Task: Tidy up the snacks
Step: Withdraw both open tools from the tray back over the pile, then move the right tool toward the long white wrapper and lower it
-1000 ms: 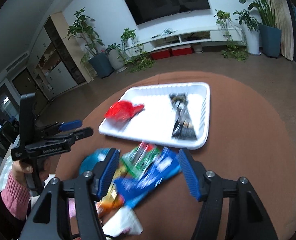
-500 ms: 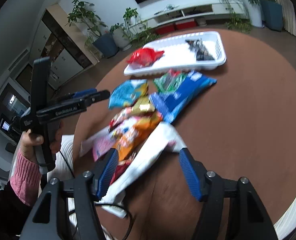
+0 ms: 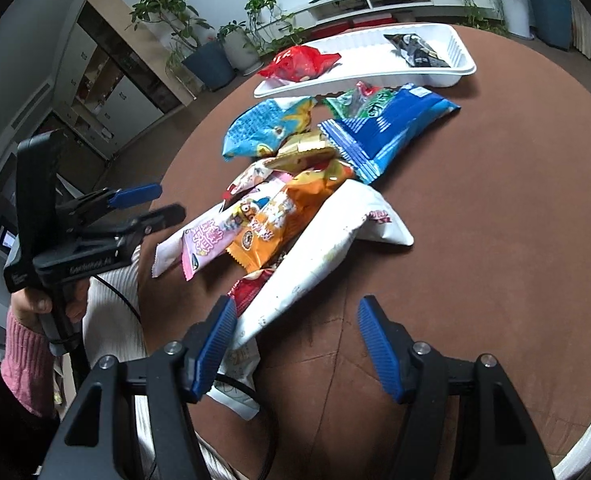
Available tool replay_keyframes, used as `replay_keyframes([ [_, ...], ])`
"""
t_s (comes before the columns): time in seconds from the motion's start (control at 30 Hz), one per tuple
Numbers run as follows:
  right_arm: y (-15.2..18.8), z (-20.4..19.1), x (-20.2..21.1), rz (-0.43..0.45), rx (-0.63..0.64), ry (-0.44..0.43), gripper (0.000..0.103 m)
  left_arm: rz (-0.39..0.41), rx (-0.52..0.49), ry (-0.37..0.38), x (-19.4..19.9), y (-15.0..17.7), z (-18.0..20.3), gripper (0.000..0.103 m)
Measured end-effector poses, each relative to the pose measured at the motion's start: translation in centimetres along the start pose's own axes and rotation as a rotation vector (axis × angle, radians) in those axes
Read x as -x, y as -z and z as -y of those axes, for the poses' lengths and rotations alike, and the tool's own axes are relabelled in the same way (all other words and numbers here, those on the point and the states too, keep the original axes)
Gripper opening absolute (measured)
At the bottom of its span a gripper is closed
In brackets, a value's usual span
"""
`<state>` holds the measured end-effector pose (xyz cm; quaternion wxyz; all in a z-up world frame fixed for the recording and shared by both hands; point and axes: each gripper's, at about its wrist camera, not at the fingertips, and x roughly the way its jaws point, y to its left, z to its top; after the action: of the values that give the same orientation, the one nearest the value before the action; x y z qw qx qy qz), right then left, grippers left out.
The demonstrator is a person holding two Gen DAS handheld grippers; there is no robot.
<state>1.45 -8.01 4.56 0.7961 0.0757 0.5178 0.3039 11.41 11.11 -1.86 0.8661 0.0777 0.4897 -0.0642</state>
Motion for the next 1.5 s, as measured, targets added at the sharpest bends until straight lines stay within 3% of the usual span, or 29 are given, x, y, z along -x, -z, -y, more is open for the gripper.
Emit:
replay_keyframes([
  [0.43, -0.8, -1.4, -0.7, -0.016, 0.097, 0.059, 0.067, -0.065, -0.122, -0.043, -0.8, 2.4, 1.4, 0.065],
  [0.77, -0.7, -2.1, 0.1, -0.053, 0.329, 0.238, 0.068, -0.084, -0.128, -0.052, -2.0, 2.3, 1.5, 0.065],
  [1.03, -0.4, -2.9, -0.3, -0.076, 0.267, 0.181, 0.072, -0.078, -0.131, -0.055, -2.0, 2.4, 1.8, 0.065],
  [1.37, 0.1, -4.6, -0.8, -0.120, 0.401, 0.248, 0.078, -0.077, -0.127, -0.051, -2.2, 2.5, 1.7, 0.065],
  [1.5, 0.3, -4.6, -0.1, -0.134, 0.510, 0.337, 0.081, -0.070, -0.122, -0.046, -2.1, 2.5, 1.8, 0.065],
])
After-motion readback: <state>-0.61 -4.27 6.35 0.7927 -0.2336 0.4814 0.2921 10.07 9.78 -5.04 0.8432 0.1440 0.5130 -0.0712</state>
